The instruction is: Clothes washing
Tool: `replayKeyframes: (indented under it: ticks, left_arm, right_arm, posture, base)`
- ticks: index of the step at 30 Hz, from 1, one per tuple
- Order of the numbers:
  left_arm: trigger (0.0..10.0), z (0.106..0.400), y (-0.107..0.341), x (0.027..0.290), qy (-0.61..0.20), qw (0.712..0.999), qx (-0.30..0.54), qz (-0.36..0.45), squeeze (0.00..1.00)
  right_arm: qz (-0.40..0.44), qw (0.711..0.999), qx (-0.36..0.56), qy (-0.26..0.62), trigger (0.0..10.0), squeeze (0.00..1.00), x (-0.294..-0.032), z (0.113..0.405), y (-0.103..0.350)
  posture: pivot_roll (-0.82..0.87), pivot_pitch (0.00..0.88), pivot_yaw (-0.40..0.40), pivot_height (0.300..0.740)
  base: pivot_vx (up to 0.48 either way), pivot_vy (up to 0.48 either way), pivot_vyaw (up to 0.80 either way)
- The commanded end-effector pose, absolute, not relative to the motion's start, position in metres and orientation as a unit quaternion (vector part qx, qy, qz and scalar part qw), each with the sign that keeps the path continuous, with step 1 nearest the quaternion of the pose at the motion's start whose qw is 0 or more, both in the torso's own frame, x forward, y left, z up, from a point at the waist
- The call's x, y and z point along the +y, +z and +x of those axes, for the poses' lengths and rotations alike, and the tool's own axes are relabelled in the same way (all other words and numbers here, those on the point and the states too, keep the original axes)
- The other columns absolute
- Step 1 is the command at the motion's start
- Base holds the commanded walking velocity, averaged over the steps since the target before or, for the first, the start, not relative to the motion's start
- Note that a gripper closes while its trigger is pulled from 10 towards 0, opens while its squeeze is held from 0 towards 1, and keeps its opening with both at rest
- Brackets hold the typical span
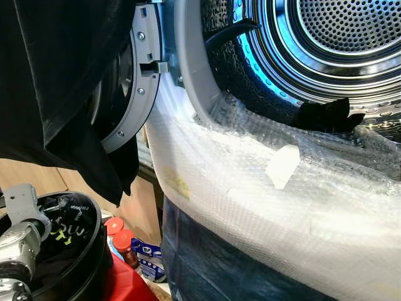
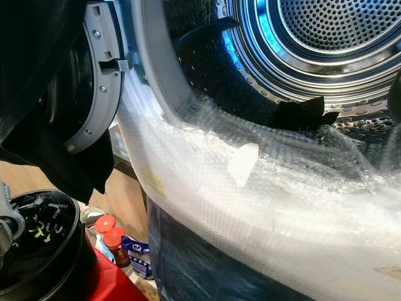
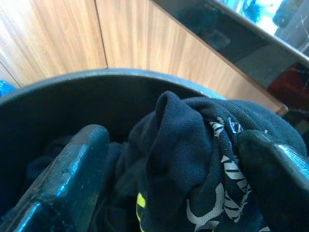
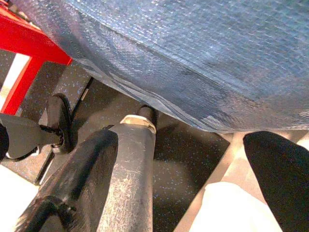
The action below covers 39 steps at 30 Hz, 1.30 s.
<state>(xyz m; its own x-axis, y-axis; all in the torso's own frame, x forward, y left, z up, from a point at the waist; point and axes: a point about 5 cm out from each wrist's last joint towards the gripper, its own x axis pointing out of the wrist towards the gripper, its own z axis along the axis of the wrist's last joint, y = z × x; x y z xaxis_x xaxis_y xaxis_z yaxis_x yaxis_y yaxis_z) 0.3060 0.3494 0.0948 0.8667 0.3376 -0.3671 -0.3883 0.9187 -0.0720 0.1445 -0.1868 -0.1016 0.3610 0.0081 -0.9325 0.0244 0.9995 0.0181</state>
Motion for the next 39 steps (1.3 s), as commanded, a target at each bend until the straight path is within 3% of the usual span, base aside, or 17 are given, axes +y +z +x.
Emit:
replayKeyframes:
  ticks: [1, 11, 12, 13, 14, 27, 39]
  left_arm:
    - [10.0, 0.305, 0.088, 0.345, 0.185, 0.961, 0.194, -0.066, 0.0]
    - [10.0, 0.311, 0.079, 0.329, 0.148, 0.964, 0.209, -0.066, 0.0]
    - [9.6, 0.311, 0.078, 0.326, 0.146, 0.965, 0.209, -0.065, 0.0]
    - [2.6, 0.312, 0.077, 0.324, 0.141, 0.966, 0.207, -0.066, 0.0]
    - [0.0, 0.313, 0.077, 0.323, 0.137, 0.967, 0.207, -0.064, 0.0]
    - [0.0, 0.316, 0.067, 0.301, 0.093, 0.971, 0.211, -0.055, 0.0]
    - [0.0, 0.314, 0.067, 0.3, 0.092, 0.975, 0.199, -0.04, 0.0]
  right_arm:
    - [0.015, 0.827, 0.561, -0.007, 10.0, 0.0, -0.185, 0.145, -0.101]
    - [0.016, 0.831, 0.557, -0.008, 10.0, 0.0, -0.185, 0.146, -0.101]
    - [0.017, 0.831, 0.556, -0.008, 10.0, 0.0, -0.185, 0.146, -0.101]
    - [0.018, 0.832, 0.555, -0.009, 10.0, 0.0, -0.185, 0.147, -0.101]
    - [0.017, 0.832, 0.555, -0.008, 10.0, 0.0, -0.185, 0.147, -0.101]
    - [0.02, 0.837, 0.547, -0.004, 10.0, 0.0, -0.182, 0.148, -0.101]
    - [0.025, 0.837, 0.546, 0.001, 10.0, 0.0, -0.178, 0.147, -0.101]
  posture:
    - [-0.03, 0.024, -0.018, 0.74]
    - [-0.03, 0.026, -0.014, 0.74]
    - [-0.03, 0.026, -0.015, 0.74]
    - [-0.03, 0.026, -0.015, 0.74]
    - [-0.03, 0.027, -0.016, 0.74]
    - [-0.02, 0.032, -0.008, 0.74]
    - [-0.03, 0.005, 0.021, 0.74]
  base:
    - [0.0, 0.0, 0.0]
    - [0.0, 0.0, 0.0]
    - [0.0, 0.0, 0.0]
    - [0.0, 0.0, 0.0]
    - [0.0, 0.0, 0.0]
    - [0.0, 0.0, 0.0]
    - [0.0, 0.0, 0.0]
